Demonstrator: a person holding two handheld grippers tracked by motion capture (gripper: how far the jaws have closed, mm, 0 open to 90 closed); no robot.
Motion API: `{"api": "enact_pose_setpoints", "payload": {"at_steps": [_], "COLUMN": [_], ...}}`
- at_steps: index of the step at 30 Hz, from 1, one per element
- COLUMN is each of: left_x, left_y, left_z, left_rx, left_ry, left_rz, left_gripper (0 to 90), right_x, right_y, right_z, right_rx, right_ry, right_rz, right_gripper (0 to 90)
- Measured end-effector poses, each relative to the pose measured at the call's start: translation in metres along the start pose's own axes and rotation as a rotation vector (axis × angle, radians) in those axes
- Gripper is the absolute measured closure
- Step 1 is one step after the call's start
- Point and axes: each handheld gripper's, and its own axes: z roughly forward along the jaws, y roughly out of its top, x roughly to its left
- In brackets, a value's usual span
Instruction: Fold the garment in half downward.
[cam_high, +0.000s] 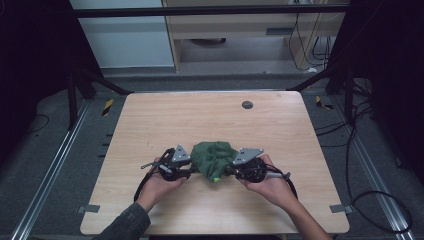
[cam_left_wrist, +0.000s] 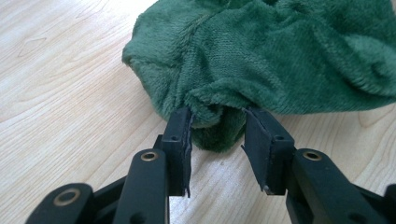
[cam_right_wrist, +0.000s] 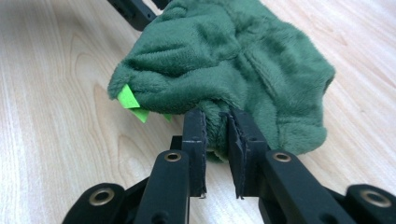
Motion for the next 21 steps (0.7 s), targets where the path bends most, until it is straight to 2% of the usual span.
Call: {"api": "enact_pose_setpoints", "payload": {"at_steps": [21], "left_x": [-0.001], "left_y": [-0.01], "left_z": [-0.001], "left_rx": [0.009], "left_ry": [-0.006], "left_rz": [-0.006], "left_gripper": [61.7], "right_x": [-0.001], "right_y": [-0.015], "right_z": [0.007], "right_rx": [0.041], "right_ry": [-0.006], "right_rz": [0.038], "right_gripper": [64.3]}}
